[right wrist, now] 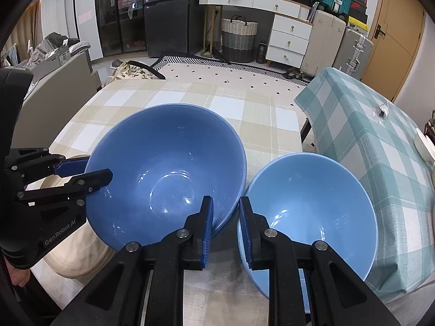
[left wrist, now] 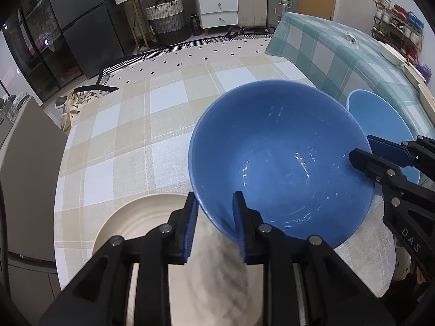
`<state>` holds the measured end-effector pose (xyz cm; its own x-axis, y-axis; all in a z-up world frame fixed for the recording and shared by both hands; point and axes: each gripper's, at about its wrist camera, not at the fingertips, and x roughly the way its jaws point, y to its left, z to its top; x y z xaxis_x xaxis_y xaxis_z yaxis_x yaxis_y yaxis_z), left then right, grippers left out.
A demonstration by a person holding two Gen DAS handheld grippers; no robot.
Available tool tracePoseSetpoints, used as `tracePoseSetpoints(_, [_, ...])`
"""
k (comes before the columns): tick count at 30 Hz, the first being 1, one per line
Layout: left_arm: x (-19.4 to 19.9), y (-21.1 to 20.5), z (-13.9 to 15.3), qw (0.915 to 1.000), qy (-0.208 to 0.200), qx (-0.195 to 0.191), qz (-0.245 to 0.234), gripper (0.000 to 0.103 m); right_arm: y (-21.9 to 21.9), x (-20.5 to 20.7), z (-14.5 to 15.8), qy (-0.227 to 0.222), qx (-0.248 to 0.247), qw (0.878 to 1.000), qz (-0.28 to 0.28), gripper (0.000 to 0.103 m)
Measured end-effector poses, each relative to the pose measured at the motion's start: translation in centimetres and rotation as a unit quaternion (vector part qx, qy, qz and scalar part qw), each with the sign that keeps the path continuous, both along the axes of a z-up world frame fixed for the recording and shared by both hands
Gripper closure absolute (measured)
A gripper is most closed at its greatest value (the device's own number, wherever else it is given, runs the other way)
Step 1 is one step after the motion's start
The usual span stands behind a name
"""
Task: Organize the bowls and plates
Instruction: 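Lower the blue bowl beside the light blue bowl and open both tools, then pull both tools back up away from the two bowls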
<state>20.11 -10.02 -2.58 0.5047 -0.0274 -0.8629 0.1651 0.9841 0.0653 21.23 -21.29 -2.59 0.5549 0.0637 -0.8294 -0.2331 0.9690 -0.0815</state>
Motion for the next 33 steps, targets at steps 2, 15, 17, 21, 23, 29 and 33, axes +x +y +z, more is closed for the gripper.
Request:
tracePoseSetpoints(2, [0.0,0.0,-0.1,1.0,0.001,0.001,0.0,0.076,0.1,0.0,0.0,0.0,0.001,1.0,0.003,0.081])
tracePoseSetpoints(15, [-0.1,0.7,0.0,0.9996,0.012,-0.026,0.006,0.054,0.0,-0.2,0.3,-0.002,0.03,0.999,0.021,0.051])
tracePoseSetpoints(17, [-0.2,1.0,0.1,0.9995,0.012,-0.029,0.01,0.053,0.0,-0.4,0.6,-0.007,0.035,0.999,0.021,0.041])
tracePoseSetpoints(21, [-0.5,1.4,0.5,0.999,0.011,-0.041,0.012,0.05,0.0,-0.6,1.2,-0.014,0.046,0.999,0.023,0.022])
tracePoseSetpoints(23, [-0.8,1.5,0.8,0.9989,0.009,-0.045,0.009,0.045,0.0,-0.7,1.4,-0.017,0.046,0.999,0.023,0.018])
tracePoseSetpoints(29, [-1.1,1.8,1.8,0.9976,-0.005,-0.068,0.012,0.018,-0.4,-0.6,1.8,-0.023,0.044,0.999,0.014,0.005])
tracePoseSetpoints(33, [-1.3,2.0,2.4,0.9957,-0.012,-0.091,0.009,0.014,-0.8,-0.8,2.2,-0.029,0.041,0.999,0.009,0.002])
